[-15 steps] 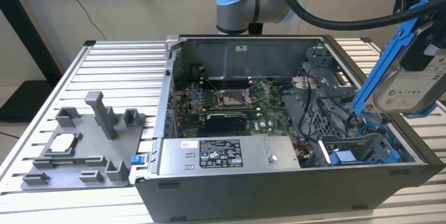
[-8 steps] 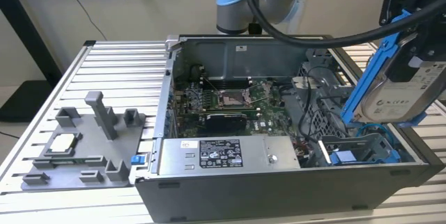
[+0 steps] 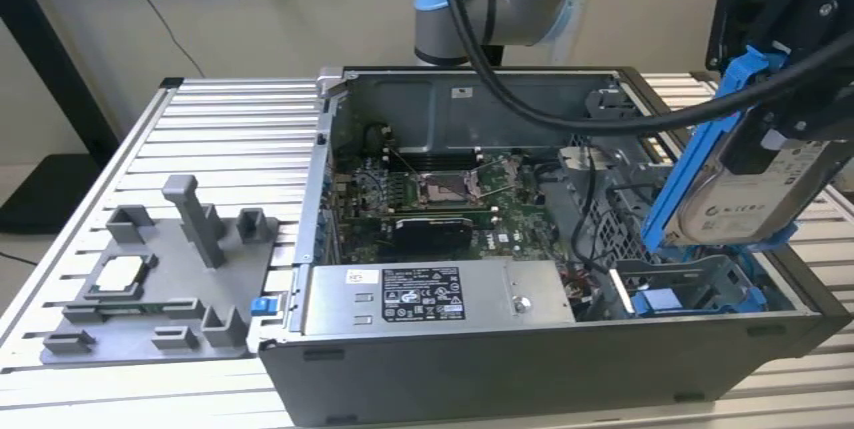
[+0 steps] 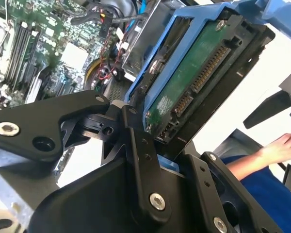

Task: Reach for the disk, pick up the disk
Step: 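Pick up the disk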

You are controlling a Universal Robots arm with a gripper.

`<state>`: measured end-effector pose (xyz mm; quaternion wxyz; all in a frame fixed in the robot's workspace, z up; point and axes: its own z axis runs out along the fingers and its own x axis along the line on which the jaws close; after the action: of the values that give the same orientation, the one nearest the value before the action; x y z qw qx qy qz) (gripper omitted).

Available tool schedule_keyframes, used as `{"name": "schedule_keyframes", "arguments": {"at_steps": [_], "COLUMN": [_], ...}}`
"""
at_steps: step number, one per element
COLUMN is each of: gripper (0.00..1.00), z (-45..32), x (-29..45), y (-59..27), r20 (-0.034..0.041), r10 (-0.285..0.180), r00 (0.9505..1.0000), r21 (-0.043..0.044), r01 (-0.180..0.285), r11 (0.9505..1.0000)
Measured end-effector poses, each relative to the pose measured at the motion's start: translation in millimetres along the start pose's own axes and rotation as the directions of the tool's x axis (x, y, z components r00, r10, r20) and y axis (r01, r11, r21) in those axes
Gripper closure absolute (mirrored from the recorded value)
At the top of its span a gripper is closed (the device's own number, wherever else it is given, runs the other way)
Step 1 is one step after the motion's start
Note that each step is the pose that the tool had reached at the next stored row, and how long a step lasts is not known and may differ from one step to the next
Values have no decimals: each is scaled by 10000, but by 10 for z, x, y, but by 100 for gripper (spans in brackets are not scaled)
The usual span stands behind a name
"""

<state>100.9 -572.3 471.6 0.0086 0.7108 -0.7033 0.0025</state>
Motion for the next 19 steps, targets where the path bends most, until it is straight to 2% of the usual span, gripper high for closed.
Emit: {"name": "schedule_keyframes", "arguments": {"at_steps": [9,11,14,16,17,19], "gripper": [100,100,100,100,100,100], "z": [154,176,200,220,230,238], "x": [-17,-26,-30,-30,-30,-31], "y": [-66,-69,-84,-93,-96,-98], "r20": [11,60,238,317,346,349], "r10": [-133,-133,-126,-59,-22,31], "r00": [9999,9999,9996,9995,9994,9994], "r21": [3,4,9,9,9,7], "r01": [133,133,125,58,22,-32], "r11": [9999,9999,9999,10000,10000,10000]}}
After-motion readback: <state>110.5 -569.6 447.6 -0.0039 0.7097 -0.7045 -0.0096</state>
